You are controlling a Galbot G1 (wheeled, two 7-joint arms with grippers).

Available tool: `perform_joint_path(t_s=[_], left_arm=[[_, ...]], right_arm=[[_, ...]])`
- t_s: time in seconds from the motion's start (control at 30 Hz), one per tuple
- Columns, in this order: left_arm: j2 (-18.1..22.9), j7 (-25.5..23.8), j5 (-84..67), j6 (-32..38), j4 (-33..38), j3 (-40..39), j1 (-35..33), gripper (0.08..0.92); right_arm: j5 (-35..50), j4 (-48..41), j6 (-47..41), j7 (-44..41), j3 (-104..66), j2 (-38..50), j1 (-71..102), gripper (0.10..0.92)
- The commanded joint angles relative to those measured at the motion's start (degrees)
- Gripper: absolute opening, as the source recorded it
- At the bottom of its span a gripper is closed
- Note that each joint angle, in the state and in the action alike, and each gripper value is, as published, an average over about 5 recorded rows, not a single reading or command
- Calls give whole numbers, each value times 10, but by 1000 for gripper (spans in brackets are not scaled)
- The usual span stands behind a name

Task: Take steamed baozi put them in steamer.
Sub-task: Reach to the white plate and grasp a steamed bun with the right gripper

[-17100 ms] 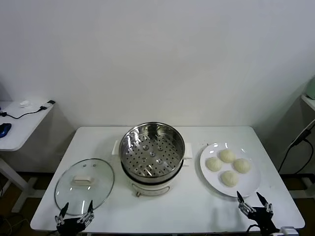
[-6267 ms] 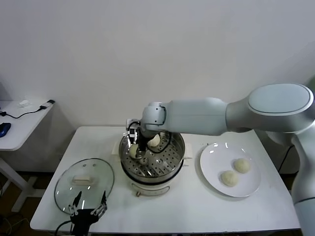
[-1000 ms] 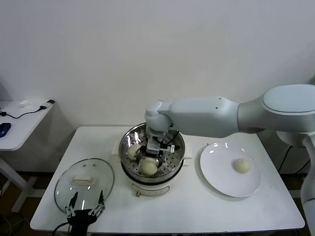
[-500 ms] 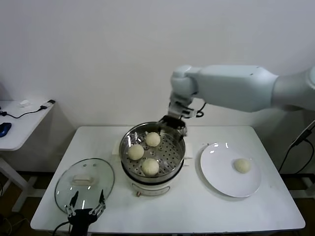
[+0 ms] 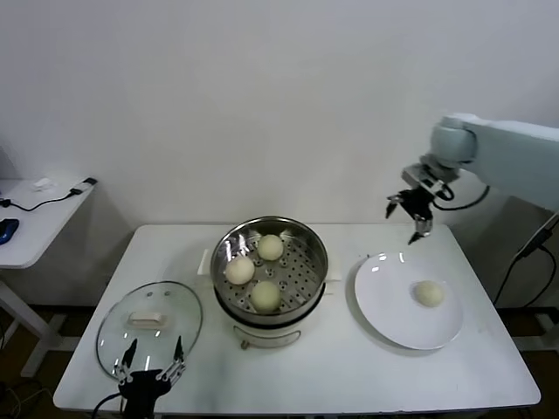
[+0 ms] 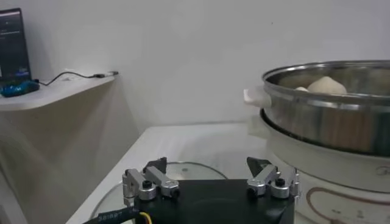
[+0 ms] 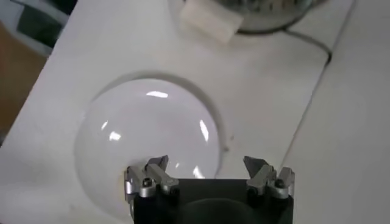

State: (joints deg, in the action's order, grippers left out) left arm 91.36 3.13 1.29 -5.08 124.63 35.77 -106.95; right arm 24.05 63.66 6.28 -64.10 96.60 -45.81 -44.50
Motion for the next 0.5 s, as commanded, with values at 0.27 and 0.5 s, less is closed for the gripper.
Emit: perform_joint_path(t_s=[0.27, 0.5], left_arm=[[4, 1, 6, -1, -2, 5, -7, 823], [4, 1, 6, -1, -1, 3, -10, 823]], right_arm=[[-99, -30, -102, 51, -152, 116, 240, 823], [-124, -69, -126, 75, -223, 92, 308, 823]])
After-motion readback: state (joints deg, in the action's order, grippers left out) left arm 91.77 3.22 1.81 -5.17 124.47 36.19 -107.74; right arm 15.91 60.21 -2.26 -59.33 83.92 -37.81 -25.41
